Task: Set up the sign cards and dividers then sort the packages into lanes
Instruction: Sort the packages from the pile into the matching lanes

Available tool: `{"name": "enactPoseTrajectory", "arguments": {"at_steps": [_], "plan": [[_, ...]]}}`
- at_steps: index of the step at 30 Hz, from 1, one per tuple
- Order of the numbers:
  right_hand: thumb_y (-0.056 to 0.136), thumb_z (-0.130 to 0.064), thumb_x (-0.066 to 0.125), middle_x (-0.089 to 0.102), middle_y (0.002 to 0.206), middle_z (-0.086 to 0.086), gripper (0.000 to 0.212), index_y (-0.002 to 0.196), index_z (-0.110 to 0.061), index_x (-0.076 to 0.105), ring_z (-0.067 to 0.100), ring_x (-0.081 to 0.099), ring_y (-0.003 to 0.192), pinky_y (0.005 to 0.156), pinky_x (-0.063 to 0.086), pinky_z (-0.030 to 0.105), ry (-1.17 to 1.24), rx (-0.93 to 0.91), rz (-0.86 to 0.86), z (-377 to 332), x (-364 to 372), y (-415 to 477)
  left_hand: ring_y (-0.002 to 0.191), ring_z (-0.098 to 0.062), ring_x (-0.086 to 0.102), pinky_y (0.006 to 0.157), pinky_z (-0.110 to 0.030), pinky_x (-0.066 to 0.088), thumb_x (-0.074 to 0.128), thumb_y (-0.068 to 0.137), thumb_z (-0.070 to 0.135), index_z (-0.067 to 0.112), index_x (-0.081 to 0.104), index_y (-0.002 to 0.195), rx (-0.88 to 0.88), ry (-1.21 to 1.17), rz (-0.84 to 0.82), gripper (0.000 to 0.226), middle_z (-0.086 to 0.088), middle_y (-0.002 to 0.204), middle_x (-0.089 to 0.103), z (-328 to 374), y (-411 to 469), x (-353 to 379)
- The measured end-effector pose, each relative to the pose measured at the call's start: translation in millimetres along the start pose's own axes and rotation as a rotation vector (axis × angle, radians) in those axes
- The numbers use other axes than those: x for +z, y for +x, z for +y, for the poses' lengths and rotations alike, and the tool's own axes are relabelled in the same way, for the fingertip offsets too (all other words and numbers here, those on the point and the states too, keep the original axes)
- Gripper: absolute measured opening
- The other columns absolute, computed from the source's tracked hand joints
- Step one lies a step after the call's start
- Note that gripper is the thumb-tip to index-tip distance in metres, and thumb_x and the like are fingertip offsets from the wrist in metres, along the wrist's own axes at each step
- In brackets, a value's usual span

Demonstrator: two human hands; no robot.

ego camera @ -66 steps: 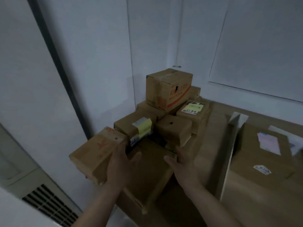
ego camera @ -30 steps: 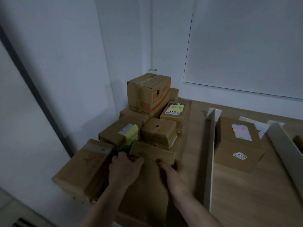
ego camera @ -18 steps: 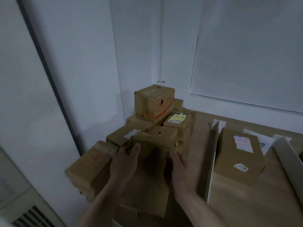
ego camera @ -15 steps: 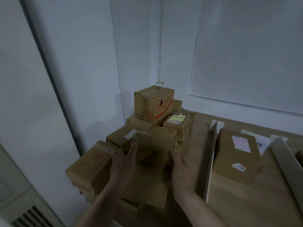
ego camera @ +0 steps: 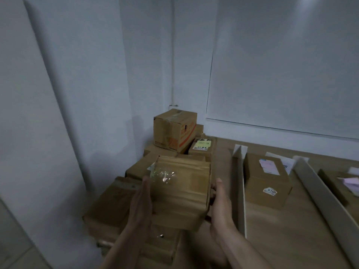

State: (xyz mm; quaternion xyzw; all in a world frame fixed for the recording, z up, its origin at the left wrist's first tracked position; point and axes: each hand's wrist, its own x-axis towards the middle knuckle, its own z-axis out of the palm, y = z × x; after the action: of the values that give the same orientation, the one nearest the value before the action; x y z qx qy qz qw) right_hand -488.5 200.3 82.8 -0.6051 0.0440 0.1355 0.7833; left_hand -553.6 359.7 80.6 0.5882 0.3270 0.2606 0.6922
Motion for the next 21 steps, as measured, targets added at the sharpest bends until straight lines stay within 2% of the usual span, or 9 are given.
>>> {"name": "enactPoseTrajectory", "arguments": {"at_steps": [3, 5, 6, 9, 11, 13, 16, 18, 21], "plan": [[0.063, -0.089, 0.048, 0.070, 0.122, 0.003, 0.091, 0.131, -0.031, 0.061, 0.026, 0.063, 0.116, 0.105, 0.046, 0.057, 0.039, 0.051, 0.033, 2.9, 2.6, -5.0, 0.104, -0.021, 0.060, 0.101, -0.058, 0.047, 0.040, 0.099, 0.057, 0.024, 0.075, 0.094, -0.074, -0.040, -0.028, 0.049, 0.000, 0.110, 0.069, 1.4, 1.7, -14.6], [0.084, -0.080, 0.044, 0.067, 0.124, 0.004, 0.077, 0.138, -0.027, 0.056, 0.024, 0.061, 0.115, 0.102, 0.047, 0.050, 0.049, 0.083, 0.038, 0.0, 5.1, -12.2, 0.102, -0.023, 0.060, 0.099, -0.056, 0.049, 0.038, 0.101, 0.055, 0.022, 0.074, 0.099, -0.096, -0.037, -0.068, 0.048, -0.003, 0.109, 0.069, 3.7, 1.5, -21.9], [0.092, -0.074, 0.041, 0.066, 0.120, 0.003, 0.069, 0.138, -0.024, 0.056, 0.021, 0.060, 0.110, 0.095, 0.048, 0.044, 0.058, 0.098, 0.037, -0.9, 4.3, -14.7, 0.101, -0.023, 0.060, 0.097, -0.052, 0.050, 0.036, 0.102, 0.055, 0.020, 0.072, 0.103, -0.102, -0.043, -0.076, 0.050, -0.005, 0.109, 0.069, 6.4, 0.4, -24.2], [0.100, -0.062, 0.037, 0.075, 0.095, 0.008, 0.053, 0.116, -0.021, 0.067, 0.021, 0.066, 0.090, 0.068, 0.050, 0.034, 0.136, 0.151, 0.005, 1.8, 0.5, -20.2, 0.087, -0.023, 0.068, 0.076, -0.037, 0.053, 0.029, 0.102, 0.056, 0.010, 0.075, 0.100, -0.083, -0.027, -0.159, 0.065, -0.012, 0.097, 0.076, 13.4, -3.5, -31.3], [0.100, -0.060, 0.039, 0.079, 0.086, 0.009, 0.052, 0.107, -0.020, 0.072, 0.025, 0.071, 0.088, 0.065, 0.052, 0.035, 0.189, 0.143, 0.000, 2.8, 0.2, -25.9, 0.080, -0.020, 0.072, 0.065, -0.031, 0.051, 0.027, 0.103, 0.055, 0.007, 0.077, 0.096, -0.086, -0.014, -0.230, 0.069, -0.011, 0.091, 0.078, 16.3, -5.7, -34.1], [0.101, -0.059, 0.040, 0.079, 0.090, 0.010, 0.053, 0.108, -0.018, 0.074, 0.027, 0.072, 0.090, 0.067, 0.053, 0.036, 0.229, 0.115, 0.000, 4.7, -1.1, -27.2, 0.088, -0.024, 0.073, 0.070, -0.034, 0.054, 0.026, 0.103, 0.056, 0.006, 0.076, 0.102, -0.092, -0.014, -0.274, 0.071, -0.011, 0.094, 0.078, 19.4, -7.0, -36.3], [0.100, -0.056, 0.045, 0.079, 0.097, 0.010, 0.051, 0.111, -0.016, 0.075, 0.029, 0.073, 0.094, 0.074, 0.054, 0.038, 0.279, 0.084, 0.036, 5.9, -1.3, -30.6, 0.101, -0.031, 0.071, 0.095, -0.050, 0.054, 0.027, 0.101, 0.062, 0.006, 0.073, 0.111, -0.098, -0.035, -0.297, 0.074, -0.013, 0.101, 0.077, 19.8, -6.9, -39.4], [0.099, -0.051, 0.049, 0.078, 0.102, 0.013, 0.047, 0.111, -0.013, 0.075, 0.030, 0.076, 0.090, 0.076, 0.055, 0.039, 0.313, 0.061, 0.024, 5.1, -3.0, -33.2, 0.103, -0.032, 0.071, 0.099, -0.053, 0.051, 0.030, 0.100, 0.063, 0.006, 0.073, 0.110, -0.107, -0.043, -0.304, 0.072, -0.014, 0.102, 0.076, 19.1, -6.8, -39.8], [0.098, -0.033, 0.053, 0.077, 0.094, 0.019, 0.036, 0.103, -0.005, 0.075, 0.030, 0.075, 0.073, 0.069, 0.055, 0.038, 0.326, 0.029, -0.017, 6.5, -8.7, -37.0, 0.102, -0.030, 0.072, 0.097, -0.053, 0.053, 0.040, 0.094, 0.069, 0.013, 0.071, 0.118, -0.134, -0.055, -0.319, 0.069, -0.010, 0.106, 0.076, 17.4, -7.7, -38.5]]}}
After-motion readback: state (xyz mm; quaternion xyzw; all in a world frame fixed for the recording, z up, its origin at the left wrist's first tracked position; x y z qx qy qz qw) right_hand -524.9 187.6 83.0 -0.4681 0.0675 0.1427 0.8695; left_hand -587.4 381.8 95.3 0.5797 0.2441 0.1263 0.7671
